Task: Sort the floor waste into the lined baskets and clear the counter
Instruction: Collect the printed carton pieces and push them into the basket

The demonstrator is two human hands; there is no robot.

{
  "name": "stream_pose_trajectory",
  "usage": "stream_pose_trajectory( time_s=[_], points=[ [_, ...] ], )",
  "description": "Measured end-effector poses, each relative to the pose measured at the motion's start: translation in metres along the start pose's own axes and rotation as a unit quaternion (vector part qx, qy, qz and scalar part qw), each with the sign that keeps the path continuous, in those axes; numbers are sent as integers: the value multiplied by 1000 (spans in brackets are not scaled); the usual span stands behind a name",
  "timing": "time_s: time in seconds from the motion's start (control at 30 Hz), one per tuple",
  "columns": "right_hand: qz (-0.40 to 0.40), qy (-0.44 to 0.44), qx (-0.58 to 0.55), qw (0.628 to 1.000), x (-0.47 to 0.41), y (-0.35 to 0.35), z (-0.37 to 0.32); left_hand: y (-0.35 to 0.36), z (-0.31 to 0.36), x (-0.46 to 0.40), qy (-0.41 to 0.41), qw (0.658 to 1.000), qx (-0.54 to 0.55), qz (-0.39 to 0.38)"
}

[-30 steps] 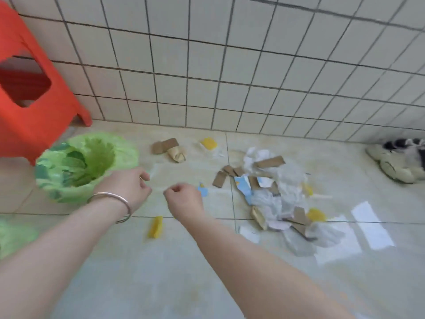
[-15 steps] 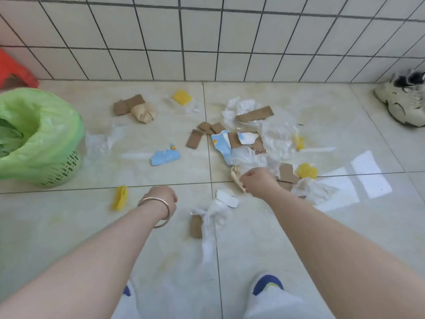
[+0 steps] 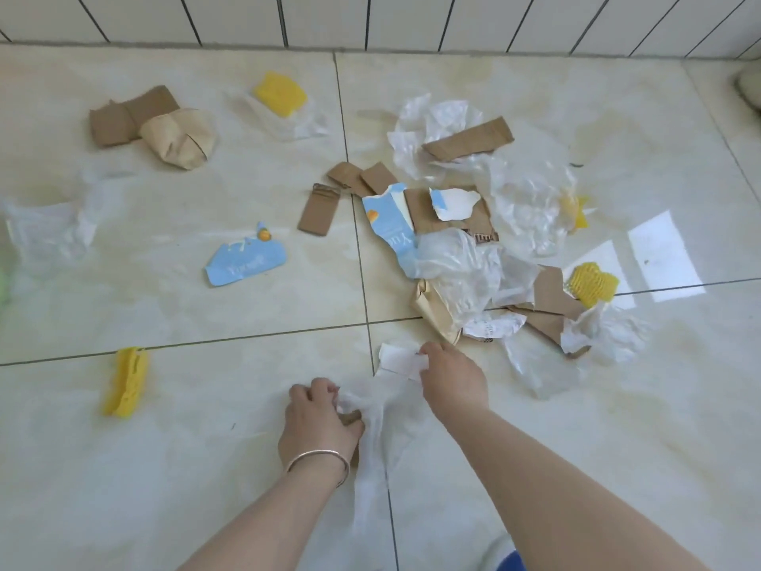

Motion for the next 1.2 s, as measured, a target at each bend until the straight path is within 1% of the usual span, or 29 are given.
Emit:
stream_pose_trajectory(
  time_s=[0.07, 0.13, 0.23, 0.3, 0.4, 0.47, 0.53, 0.63, 0.7, 0.8, 0.83, 0.9, 0.97, 1.0, 1.03, 1.07, 1.1, 1.17, 1.2],
  points=[
    [18, -17, 2, 1000, -5, 4, -8, 6, 8, -3, 11, 1000, -23, 18],
    [16, -10, -5, 1000, -10, 10, -13, 10, 12, -4, 23, 999, -44, 23],
    [37, -20, 35, 998, -13, 12, -20, 10, 14, -3, 28, 999, -36, 21],
    [49, -23, 47, 997, -15, 10, -22, 8, 12, -1, 39, 999, -36, -6],
    [37, -33, 28, 998, -18, 9, -27, 1, -1, -7, 36, 997, -4, -61],
    [26, -41, 16, 999, -18, 10, -34, -14, -12, -18, 14, 997, 2, -82],
    [18, -31, 15, 999, -18, 13, -40, -33, -25, -27, -16, 996, 10, -84],
    [20, 27, -41, 999, -17, 12, -50, -60, -34, -37, -15, 997, -15, -70],
    [47, 61, -70, 995, -19, 9, -61, -76, -37, -47, -23, 997, -37, -57],
    [95, 103, -65, 988, -30, 5, -68, -101, -38, -68, -28, 996, -74, -26],
    [96, 105, -60, 988, -36, 6, -69, -109, -36, -74, -23, 996, -89, -14],
    [68, 89, -54, 992, -45, 8, -69, -125, -31, -87, -14, 995, -97, 17],
    [45, 58, -97, 993, -46, 10, -66, -137, -24, -100, -6, 996, -74, 42],
    [48, 38, -126, 990, -44, 10, -63, -141, -21, -107, 2, 997, -55, 49],
    [73, 13, -143, 987, -40, 7, -60, -145, -16, -114, 12, 998, -37, 54],
    [122, -16, -139, 983, -36, 1, -57, -149, -13, -123, 23, 998, -16, 56],
    [182, -41, -112, 976, -33, -6, -53, -152, -10, -131, 38, 997, 4, 61],
    [276, -58, -73, 957, -30, -13, -41, -156, -5, -147, 65, 995, 9, 73],
    [298, -56, -64, 951, -31, -15, -37, -158, -3, -153, 71, 995, -1, 77]
  ],
)
Point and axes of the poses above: each hand's wrist, its own x-axis away from the middle knuckle, its own y-axis out of the palm, z = x × y, the point moved 5 cm from there along -x, towards the middle knuckle, and after that the axes turned 1 degree about -y, right-handed, at the moved point
